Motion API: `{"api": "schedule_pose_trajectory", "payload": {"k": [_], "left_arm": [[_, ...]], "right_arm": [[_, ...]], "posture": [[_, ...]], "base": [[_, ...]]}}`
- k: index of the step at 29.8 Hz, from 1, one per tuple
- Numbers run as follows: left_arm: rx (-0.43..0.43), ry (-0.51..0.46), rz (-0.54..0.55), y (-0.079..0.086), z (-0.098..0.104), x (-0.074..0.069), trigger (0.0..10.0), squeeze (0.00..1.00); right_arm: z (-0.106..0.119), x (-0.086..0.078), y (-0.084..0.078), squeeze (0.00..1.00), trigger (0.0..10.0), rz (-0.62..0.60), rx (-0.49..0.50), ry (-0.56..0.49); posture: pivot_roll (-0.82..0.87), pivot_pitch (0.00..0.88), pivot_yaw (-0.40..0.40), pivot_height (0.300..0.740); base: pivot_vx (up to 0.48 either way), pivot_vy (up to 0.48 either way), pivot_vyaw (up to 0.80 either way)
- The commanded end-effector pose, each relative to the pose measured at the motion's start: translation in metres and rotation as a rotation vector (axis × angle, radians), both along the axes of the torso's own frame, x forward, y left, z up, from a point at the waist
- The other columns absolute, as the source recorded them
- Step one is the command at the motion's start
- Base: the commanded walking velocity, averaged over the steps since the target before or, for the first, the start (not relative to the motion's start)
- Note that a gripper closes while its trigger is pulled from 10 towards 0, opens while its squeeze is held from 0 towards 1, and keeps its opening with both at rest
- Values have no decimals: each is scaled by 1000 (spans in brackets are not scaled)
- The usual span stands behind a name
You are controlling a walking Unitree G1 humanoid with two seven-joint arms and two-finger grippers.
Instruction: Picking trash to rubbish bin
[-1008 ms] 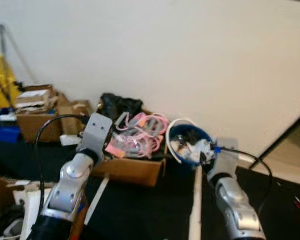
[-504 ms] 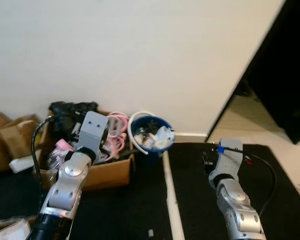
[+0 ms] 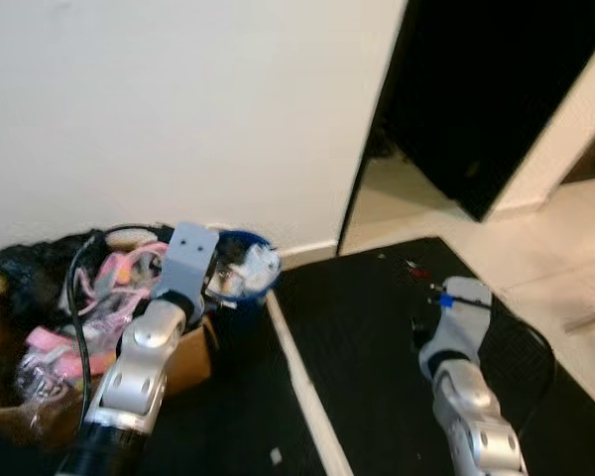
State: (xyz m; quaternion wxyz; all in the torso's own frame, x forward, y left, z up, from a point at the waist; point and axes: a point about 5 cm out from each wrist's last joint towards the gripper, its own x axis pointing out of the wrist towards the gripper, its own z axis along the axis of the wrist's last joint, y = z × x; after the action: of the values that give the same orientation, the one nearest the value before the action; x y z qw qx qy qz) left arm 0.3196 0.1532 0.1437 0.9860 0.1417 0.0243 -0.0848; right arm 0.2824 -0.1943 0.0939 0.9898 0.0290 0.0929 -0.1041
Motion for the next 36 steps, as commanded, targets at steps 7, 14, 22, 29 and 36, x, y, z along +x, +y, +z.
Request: {"api": "schedule_pose_trajectory", "payload": {"k": [7, 14, 22, 29, 36], "left_arm": [[-4, 10, -4, -2, -4, 1, 10000, 0], [-22, -4, -5, -2, -3, -1, 10000, 0], [-13, 34, 24, 1, -12, -4, 10000, 0], [-29, 18, 9, -4, -10, -4, 10000, 0], [-27, 17, 11, -3, -10, -4, 10000, 0]], "right_arm": [[0, -1, -6, 0, 10000, -21, 5, 2], [-2, -6, -6, 0, 10000, -43, 18, 19], [-6, -14, -10, 0, 10000, -67, 19, 25], [-6, -14, -7, 0, 10000, -55, 13, 27], [-4, -12, -11, 0, 10000, -58, 5, 28]], "posture": [[-74, 75, -17, 740], [-72, 80, -18, 740], [-79, 76, -17, 740], [-79, 78, -21, 740], [-80, 79, -21, 740]], "base": [[0, 0, -800], [0, 0, -800], [0, 0, -800], [0, 0, -800], [0, 0, -800]]}}
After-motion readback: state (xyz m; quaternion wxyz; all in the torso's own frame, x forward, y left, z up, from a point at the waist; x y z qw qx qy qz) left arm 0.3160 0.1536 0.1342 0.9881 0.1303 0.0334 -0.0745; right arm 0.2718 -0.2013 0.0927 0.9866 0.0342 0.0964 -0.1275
